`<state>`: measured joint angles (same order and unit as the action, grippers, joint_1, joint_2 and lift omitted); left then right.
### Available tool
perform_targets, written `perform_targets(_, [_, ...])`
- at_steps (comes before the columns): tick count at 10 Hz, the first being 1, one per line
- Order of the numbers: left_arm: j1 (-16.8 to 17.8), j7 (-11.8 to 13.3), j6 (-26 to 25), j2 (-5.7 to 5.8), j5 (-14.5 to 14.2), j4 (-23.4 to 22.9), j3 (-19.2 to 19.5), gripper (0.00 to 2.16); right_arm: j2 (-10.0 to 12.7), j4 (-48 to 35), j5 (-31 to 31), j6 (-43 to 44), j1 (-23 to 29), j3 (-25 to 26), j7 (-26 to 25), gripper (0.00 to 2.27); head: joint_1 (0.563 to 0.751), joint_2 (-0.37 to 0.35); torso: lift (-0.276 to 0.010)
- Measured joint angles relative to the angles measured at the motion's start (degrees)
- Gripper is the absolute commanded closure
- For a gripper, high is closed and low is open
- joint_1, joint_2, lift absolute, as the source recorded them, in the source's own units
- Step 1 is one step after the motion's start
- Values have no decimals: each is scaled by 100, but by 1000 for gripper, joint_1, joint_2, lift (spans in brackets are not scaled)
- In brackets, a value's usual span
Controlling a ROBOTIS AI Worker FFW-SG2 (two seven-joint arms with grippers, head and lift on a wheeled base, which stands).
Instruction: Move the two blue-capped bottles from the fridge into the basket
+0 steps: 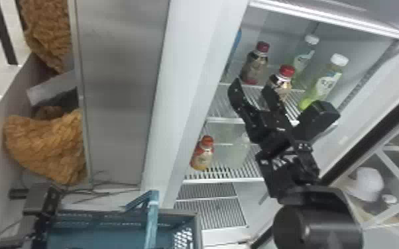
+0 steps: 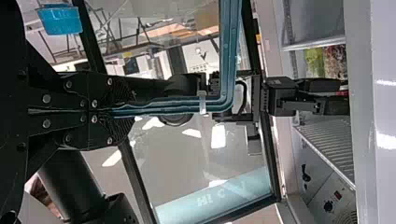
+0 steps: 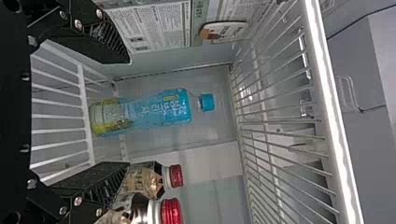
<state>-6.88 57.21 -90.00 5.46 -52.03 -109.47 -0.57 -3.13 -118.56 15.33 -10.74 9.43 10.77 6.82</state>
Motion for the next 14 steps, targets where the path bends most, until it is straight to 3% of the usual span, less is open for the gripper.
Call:
perform_targets(12, [6, -8, 0, 37, -33, 0, 5, 1142, -37, 1480, -379, -79, -1519, -226, -328, 245, 695, -350, -76])
perform_targets(14, [7, -9, 0, 48, -39, 0, 10, 1142, -38, 1794, -447, -79, -1838, -282, -340, 251, 686, -350, -76])
